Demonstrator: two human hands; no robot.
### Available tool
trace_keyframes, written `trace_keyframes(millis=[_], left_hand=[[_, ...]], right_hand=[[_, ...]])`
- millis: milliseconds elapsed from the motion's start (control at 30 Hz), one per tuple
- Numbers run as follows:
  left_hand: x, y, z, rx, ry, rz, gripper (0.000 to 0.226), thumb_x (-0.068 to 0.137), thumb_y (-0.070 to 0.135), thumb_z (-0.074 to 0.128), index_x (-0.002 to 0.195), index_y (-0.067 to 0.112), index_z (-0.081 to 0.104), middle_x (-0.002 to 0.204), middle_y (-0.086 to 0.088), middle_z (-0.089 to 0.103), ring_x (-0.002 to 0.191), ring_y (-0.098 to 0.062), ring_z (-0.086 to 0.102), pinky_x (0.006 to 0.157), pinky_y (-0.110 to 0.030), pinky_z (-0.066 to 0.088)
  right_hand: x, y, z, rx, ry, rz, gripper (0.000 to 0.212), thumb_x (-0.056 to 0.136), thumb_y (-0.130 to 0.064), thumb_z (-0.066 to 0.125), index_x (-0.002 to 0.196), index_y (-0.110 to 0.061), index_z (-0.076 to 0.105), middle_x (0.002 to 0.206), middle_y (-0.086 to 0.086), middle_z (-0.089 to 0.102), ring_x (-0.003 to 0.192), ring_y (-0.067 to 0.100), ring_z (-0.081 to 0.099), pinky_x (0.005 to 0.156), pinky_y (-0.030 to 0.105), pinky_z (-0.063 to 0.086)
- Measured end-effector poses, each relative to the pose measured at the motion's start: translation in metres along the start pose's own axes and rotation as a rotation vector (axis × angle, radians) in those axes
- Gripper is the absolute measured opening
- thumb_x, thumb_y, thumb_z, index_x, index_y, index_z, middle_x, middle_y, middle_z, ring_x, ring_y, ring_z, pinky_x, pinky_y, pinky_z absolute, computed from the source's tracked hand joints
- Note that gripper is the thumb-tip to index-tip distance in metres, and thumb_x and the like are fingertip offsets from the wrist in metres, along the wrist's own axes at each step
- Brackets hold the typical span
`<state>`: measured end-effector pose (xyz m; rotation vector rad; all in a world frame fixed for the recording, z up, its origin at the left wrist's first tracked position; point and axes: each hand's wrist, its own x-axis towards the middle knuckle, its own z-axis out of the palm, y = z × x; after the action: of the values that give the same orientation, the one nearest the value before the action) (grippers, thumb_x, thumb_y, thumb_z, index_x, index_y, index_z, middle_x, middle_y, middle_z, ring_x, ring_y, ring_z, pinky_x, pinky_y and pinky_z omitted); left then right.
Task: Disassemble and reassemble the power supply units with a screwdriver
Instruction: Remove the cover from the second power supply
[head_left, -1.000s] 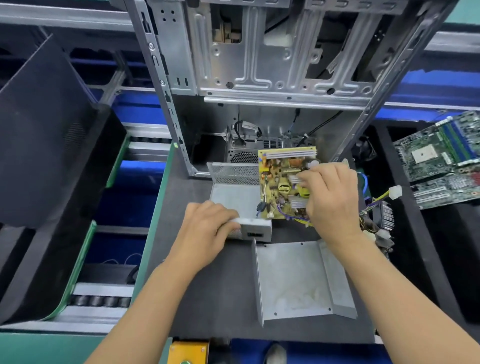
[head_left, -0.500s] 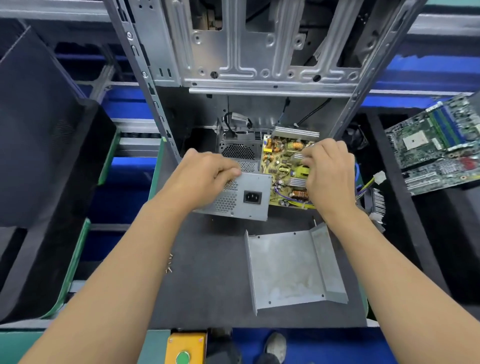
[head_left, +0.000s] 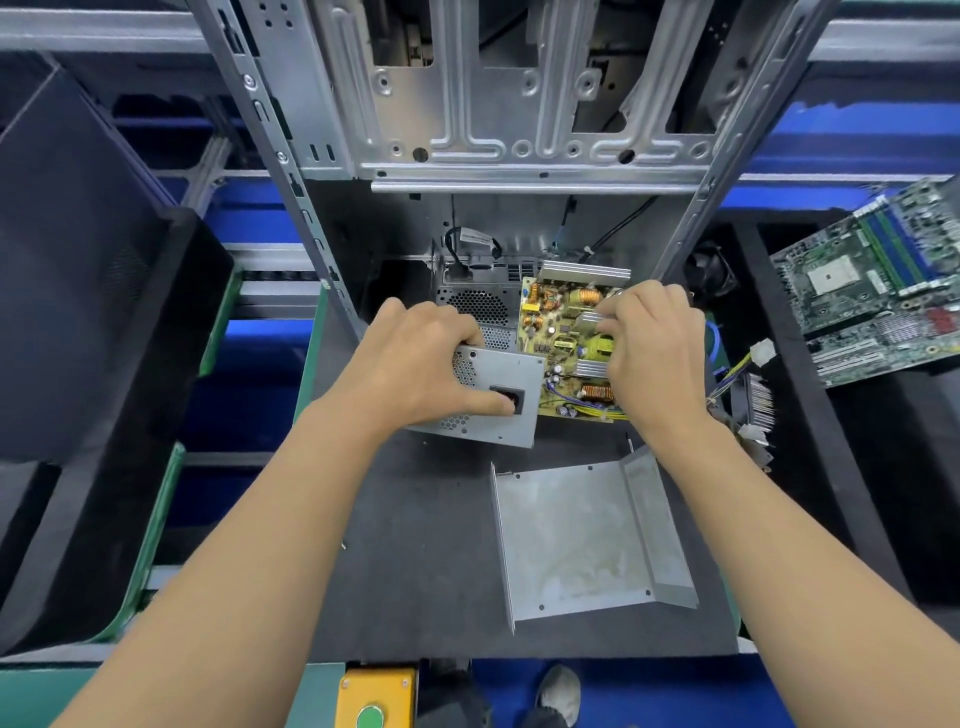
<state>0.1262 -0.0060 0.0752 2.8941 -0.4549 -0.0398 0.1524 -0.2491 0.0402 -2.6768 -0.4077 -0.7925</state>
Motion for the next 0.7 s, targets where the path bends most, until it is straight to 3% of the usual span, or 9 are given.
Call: trace_keyframes(millis=[333,433,567,700], left_hand=[[-0.002,0.002,0.011,0.006,-0.005,-0.018,0.062,0.062,0.084,0.047,0.079,0.024,0.048,0.081,0.011,0.053,0.077,-0.017,0.049,0.071,-0.033,0.028],[-0.016,0.001,0.017,-0.061,0.109,0.055,0.055,0.067,0.076,0.057,0.078,0.023,0.047,0.078,0.009,0.048,0.077,-0.020,0.051,0.071,-0.036,0.029],[-0.044,0.000,0.040,-0.158,0.278,0.082,0.042,0.072,0.048,0.084,0.076,0.016,0.058,0.073,0.006,0.053,0.072,-0.026,0.054,0.068,-0.040,0.036],[-0.067,0.005,0.065,-0.128,0.471,0.075,0.040,0.079,0.051,0.073,0.072,0.014,0.061,0.070,0.003,0.055,0.068,-0.023,0.047,0.063,-0.037,0.030]], right_hand=[[0.000,0.000,-0.002,0.012,-0.011,0.025,0.015,0.094,-0.004,0.055,0.091,-0.006,0.070,0.089,0.008,0.060,0.083,0.030,0.052,0.068,0.038,0.030],[-0.001,0.000,-0.003,0.014,-0.003,0.013,0.016,0.095,-0.005,0.054,0.091,-0.007,0.070,0.089,0.007,0.060,0.083,0.028,0.051,0.068,0.035,0.028],[-0.004,-0.001,-0.007,0.015,0.070,-0.054,0.018,0.097,-0.005,0.053,0.088,-0.008,0.070,0.088,0.005,0.060,0.082,0.025,0.050,0.069,0.034,0.028],[-0.013,-0.005,-0.016,0.036,0.251,-0.193,0.022,0.098,-0.004,0.054,0.086,-0.007,0.072,0.088,0.005,0.064,0.086,0.026,0.054,0.073,0.042,0.037]])
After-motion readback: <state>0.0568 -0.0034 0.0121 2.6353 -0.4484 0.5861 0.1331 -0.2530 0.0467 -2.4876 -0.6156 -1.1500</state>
